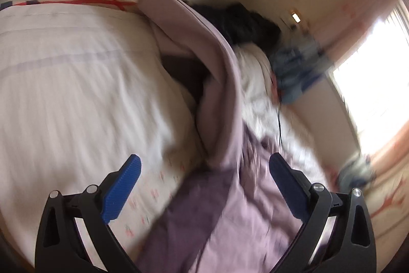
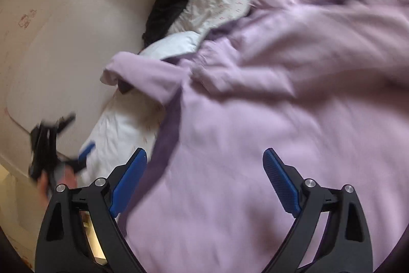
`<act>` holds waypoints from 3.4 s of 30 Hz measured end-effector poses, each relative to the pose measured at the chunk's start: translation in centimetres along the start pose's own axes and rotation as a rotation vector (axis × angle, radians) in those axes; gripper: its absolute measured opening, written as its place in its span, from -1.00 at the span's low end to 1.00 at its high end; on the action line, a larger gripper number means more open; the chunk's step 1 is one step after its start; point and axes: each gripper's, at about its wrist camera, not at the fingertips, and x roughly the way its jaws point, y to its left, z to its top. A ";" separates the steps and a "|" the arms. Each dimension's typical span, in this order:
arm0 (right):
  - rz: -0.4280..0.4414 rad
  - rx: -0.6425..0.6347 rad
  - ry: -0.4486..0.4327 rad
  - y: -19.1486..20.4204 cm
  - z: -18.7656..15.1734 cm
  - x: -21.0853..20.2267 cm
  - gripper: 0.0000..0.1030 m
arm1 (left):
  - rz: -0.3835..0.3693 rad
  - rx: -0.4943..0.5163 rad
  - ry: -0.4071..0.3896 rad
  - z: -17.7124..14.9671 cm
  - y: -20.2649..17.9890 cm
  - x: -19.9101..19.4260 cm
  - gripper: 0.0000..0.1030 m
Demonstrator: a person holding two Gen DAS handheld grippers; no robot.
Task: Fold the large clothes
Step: 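Grasp the other sleeve cuff with the left tool and lift it, then lay the sleeve across the jacket body and open the left tool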
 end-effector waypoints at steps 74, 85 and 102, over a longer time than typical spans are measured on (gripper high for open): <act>0.075 0.574 -0.503 -19.7 2.9 -16.7 0.85 | -0.296 0.694 0.450 -21.3 -15.4 7.5 0.79; 0.027 -0.026 -0.645 -5.4 14.0 -20.7 -0.57 | -0.251 0.437 0.250 -12.0 -10.2 4.7 0.79; -0.165 0.305 -0.292 -21.8 9.1 -17.7 0.44 | 0.016 0.432 0.322 -10.0 -7.0 8.5 0.79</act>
